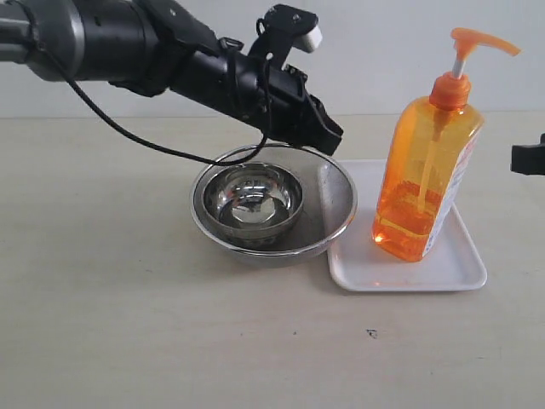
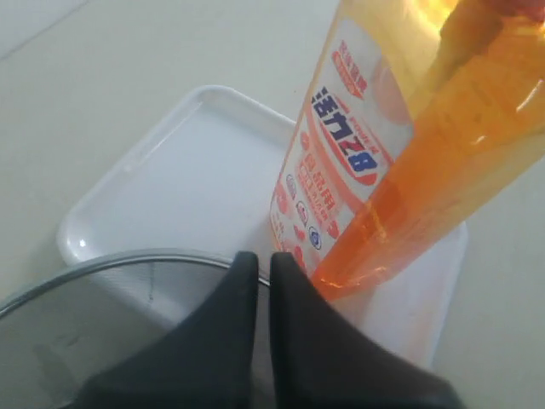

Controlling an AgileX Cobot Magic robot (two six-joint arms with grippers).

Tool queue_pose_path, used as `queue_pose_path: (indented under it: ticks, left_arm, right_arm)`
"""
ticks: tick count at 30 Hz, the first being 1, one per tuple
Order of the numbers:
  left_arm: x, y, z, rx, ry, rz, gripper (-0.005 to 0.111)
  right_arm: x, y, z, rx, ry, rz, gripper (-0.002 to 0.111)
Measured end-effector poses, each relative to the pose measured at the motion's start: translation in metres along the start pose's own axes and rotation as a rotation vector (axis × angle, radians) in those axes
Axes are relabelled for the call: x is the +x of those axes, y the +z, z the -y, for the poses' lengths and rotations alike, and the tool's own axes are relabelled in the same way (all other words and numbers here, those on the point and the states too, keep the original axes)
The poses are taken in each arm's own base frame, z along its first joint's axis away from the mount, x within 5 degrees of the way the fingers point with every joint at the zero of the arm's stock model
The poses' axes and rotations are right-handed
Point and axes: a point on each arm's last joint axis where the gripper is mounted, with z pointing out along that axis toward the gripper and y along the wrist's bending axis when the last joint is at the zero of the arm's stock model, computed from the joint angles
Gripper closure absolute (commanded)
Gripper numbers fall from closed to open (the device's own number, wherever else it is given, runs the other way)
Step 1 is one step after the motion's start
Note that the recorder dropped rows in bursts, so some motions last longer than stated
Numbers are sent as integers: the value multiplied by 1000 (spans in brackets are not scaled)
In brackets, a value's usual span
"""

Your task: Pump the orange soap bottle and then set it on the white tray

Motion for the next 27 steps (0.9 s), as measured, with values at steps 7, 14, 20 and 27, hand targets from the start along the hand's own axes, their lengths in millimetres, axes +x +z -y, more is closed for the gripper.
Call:
queue_pose_path:
  ticks: [7, 14, 20, 27]
  left_arm:
    - [17, 30, -5, 54, -12, 73, 102]
    - [13, 32, -5, 60, 9, 135, 102]
    - [12, 34, -5, 63, 9, 170, 102]
    - [10, 36, 0, 72, 44, 175, 102]
  right_arm:
    - [8, 28, -15, -38, -117, -19, 108]
    - [11, 49, -17, -13, -142, 12, 108]
    - [7, 68, -17, -6, -158, 1, 108]
    - [-5, 81, -18, -2, -178, 22, 108]
